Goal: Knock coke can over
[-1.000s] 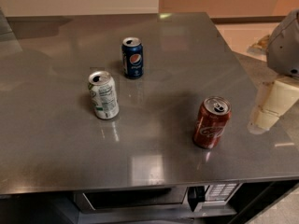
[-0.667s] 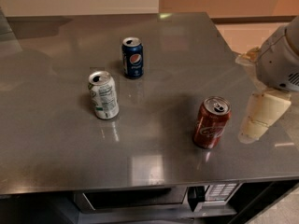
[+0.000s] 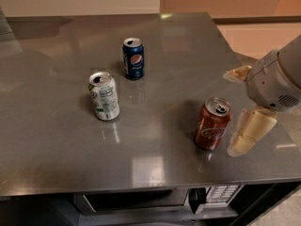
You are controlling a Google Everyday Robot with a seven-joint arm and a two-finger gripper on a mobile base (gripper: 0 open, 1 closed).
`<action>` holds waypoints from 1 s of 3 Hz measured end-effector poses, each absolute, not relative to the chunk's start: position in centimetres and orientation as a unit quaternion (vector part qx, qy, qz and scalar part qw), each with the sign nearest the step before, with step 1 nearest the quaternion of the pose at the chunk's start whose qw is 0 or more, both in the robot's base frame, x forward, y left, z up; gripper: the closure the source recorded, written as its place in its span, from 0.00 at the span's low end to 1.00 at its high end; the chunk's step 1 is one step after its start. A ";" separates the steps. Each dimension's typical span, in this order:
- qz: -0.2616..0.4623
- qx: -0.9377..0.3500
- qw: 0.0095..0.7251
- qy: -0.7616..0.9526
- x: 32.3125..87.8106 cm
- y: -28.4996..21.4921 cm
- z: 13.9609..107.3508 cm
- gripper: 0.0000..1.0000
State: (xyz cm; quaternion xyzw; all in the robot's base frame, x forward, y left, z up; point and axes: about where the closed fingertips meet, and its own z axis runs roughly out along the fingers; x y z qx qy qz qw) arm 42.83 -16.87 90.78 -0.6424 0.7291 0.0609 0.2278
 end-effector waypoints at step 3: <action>0.170 -0.630 0.287 0.701 42.1 -13.6 88.8 0.19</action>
Offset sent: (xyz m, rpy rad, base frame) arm -0.0079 0.0383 -0.0229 0.3059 0.0592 0.0755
